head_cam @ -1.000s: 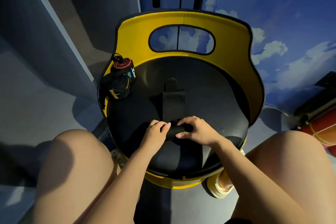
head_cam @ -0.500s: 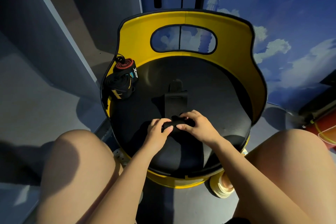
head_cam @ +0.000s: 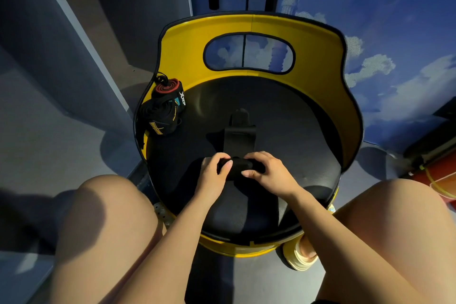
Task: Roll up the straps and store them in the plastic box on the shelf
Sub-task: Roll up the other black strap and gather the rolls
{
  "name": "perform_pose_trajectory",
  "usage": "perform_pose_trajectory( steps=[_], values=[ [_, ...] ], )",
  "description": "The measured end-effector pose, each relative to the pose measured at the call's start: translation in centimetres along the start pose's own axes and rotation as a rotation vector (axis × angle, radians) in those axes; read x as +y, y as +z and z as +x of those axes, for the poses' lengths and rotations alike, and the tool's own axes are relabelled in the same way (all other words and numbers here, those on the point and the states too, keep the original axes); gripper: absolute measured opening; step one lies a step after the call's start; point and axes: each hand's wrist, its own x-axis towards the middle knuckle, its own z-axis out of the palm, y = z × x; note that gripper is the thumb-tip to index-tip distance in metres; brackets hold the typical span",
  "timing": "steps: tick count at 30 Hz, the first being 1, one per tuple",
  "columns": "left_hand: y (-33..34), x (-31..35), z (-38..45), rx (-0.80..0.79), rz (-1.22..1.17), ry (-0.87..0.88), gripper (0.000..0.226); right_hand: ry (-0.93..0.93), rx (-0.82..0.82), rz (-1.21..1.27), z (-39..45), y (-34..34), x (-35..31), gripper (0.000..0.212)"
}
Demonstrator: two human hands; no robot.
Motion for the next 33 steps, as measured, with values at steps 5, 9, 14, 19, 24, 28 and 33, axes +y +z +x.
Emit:
perform_pose_trajectory(
  steps=[5, 9, 14, 19, 24, 28, 33],
  values=[
    [-0.2, -0.1, -0.4, -0.011, -0.046, 0.143, 0.029, 0.135, -0.096, 0.104, 0.3, -0.3, -0.3, 0.028],
    [-0.7, -0.4, -0.6, -0.108, -0.032, 0.136, 0.026, 0.209, -0.156, 0.141, 0.3, -0.7, -0.7, 0.032],
    [-1.1, -0.5, -0.4, -0.133, 0.111, 0.179, 0.021, 0.14, -0.066, -0.004, -0.2, -0.3, -0.8, 0.039],
    [-1.4, -0.2, 0.1, -0.184, 0.174, 0.149, 0.026, -0.092, -0.082, -0.155, -1.0, -0.4, -0.8, 0.055],
    [-1.7, 0.2, 0.2, -0.249, 0.148, 0.057, 0.024, -0.097, -0.128, -0.208, -0.9, -0.7, -0.7, 0.059],
    [-1.8, 0.3, -0.4, -0.142, 0.418, 0.224, 0.029, -0.005, -0.201, -0.161, -0.8, -1.5, -1.3, 0.058],
    [-2.1, 1.1, -1.5, -0.12, 0.676, 0.481, 0.053, 0.133, -0.245, -0.018, -0.6, -1.6, -1.5, 0.045]
  ],
)
